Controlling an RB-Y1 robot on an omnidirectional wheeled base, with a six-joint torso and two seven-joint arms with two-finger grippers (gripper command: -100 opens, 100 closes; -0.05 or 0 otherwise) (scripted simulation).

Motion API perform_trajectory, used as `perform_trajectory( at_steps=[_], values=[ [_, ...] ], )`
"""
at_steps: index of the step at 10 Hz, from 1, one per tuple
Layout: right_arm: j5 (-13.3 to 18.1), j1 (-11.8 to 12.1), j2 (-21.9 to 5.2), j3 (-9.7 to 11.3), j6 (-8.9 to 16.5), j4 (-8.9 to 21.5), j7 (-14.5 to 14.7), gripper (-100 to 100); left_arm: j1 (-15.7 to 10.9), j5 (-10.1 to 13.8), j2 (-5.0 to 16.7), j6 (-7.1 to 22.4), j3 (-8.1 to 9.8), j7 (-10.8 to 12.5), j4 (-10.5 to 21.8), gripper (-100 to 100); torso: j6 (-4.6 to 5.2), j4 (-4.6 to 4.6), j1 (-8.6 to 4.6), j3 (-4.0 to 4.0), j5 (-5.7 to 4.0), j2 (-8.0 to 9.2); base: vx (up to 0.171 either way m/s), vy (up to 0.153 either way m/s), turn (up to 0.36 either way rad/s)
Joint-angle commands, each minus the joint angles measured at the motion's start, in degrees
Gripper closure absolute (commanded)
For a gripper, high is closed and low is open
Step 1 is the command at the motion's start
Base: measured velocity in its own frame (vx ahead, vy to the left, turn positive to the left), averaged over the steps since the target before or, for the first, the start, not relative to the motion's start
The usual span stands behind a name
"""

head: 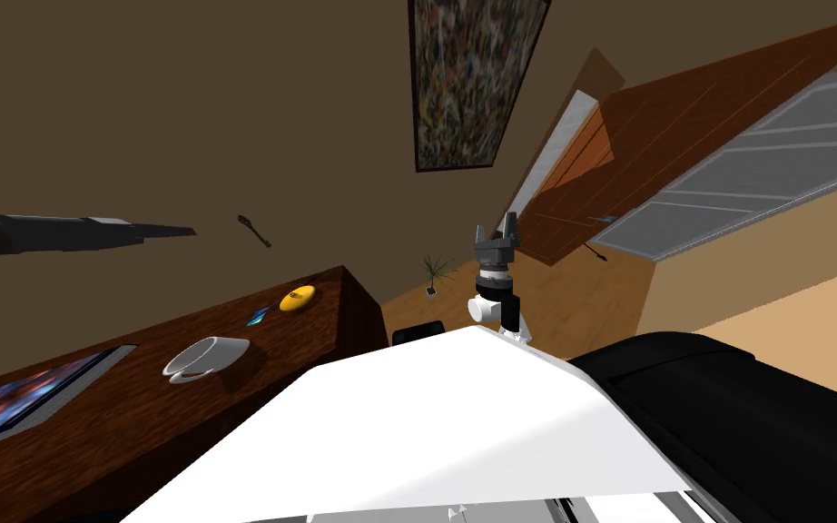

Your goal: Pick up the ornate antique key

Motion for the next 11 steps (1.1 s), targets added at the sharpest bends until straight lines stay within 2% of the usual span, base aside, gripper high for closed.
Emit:
perform_trajectory(
  at_steps=[1,5,9,11],
  values=[
    [0.0,0.0,0.0,0.0,0.0,0.0,0.0,0,-0.3,-1.1,1.6,-2.0,0.67,1.8,1.4,-100,0.00,0.00,0.00,0.00,0.00,0.00,0.174,0.012,0.138],
    [0.0,0.0,0.0,0.0,0.0,0.0,0.0,0,-0.4,-3.9,4.9,-5.4,1.63,5.5,3.2,-100,0.07,-0.13,0.10,-0.24,0.04,-0.36,0.190,0.016,0.095],
    [0.0,0.0,0.0,0.0,0.0,0.0,0.0,0,-0.3,-7.9,8.9,-8.8,2.74,10.5,4.1,-100,0.07,-0.18,0.29,-0.35,0.09,-0.54,0.238,0.050,0.101],
    [0.0,0.0,0.0,0.0,0.0,0.0,0.0,0,-0.3,-9.1,10.2,-9.8,3.12,12.1,4.4,-100,0.08,-0.16,0.21,-0.29,0.08,-0.41,0.169,0.022,0.073]
  ],
)
